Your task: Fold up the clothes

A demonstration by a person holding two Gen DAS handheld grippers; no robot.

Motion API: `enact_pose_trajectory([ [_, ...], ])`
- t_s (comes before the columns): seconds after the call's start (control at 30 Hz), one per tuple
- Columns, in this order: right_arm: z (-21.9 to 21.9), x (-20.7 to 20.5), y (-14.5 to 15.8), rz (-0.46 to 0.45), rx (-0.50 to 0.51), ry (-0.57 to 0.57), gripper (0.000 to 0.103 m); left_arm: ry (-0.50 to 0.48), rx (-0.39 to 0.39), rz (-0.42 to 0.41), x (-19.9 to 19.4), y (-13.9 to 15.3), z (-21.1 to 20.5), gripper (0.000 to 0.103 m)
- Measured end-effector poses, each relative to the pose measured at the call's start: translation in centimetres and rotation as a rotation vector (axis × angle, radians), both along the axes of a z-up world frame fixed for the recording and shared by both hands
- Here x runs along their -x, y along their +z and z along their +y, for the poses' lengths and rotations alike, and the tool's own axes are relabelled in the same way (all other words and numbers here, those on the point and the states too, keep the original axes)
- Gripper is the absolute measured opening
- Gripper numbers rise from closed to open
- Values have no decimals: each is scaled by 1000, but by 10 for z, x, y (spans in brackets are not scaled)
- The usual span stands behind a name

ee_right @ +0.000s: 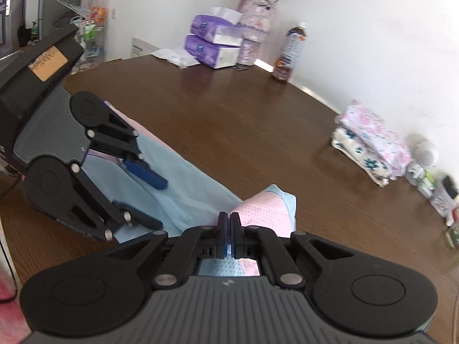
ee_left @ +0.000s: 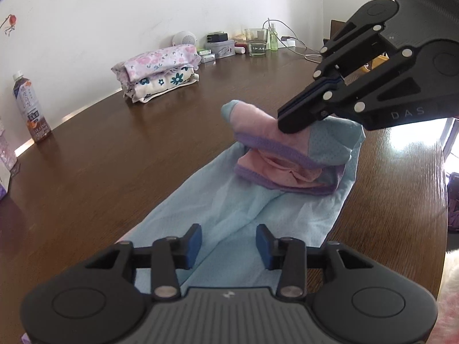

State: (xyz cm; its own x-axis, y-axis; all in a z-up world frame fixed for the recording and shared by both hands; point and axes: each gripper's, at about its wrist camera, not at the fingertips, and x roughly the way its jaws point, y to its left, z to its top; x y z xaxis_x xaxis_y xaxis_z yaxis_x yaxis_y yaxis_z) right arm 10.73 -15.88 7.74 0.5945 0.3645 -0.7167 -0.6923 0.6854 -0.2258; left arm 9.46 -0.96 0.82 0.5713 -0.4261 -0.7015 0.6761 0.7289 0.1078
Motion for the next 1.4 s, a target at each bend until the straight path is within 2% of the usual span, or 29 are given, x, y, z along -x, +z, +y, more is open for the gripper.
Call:
enact_pose_trajectory([
  [0.2,18,-4,-15,36,-25,14,1,11,46,29,-2,-2,12,50],
  [0.47,29,0,-34,84,-14,69,1,19,29,-2,8,-1,18,50],
  [0.57,30,3,-39,95,-7,81,1,26,47,10,7,-2,21,51],
  [0.63,29,4,-42,103,-12,82,1,36,64,19,4,-4,23,55],
  [0.77,18,1,-41,145,-89,54,4,51,84,26,2,-5,25,58],
  [0.87,-10,6,-23,131,-238,9,9,73,92,23,4,-4,27,58],
  [0.93,-32,14,-13,89,-305,-44,24,99,107,18,4,-3,28,58],
  [1.0,-52,21,-11,58,-322,-104,29,99,137,7,8,1,27,58],
  [1.1,-76,25,-18,62,-345,-196,29,81,187,-15,12,10,21,57],
  [1.17,-86,24,-25,75,-362,-243,29,72,185,-11,15,11,14,56],
  [1.4,-86,22,-51,90,-391,-222,29,44,174,11,28,12,-12,56],
])
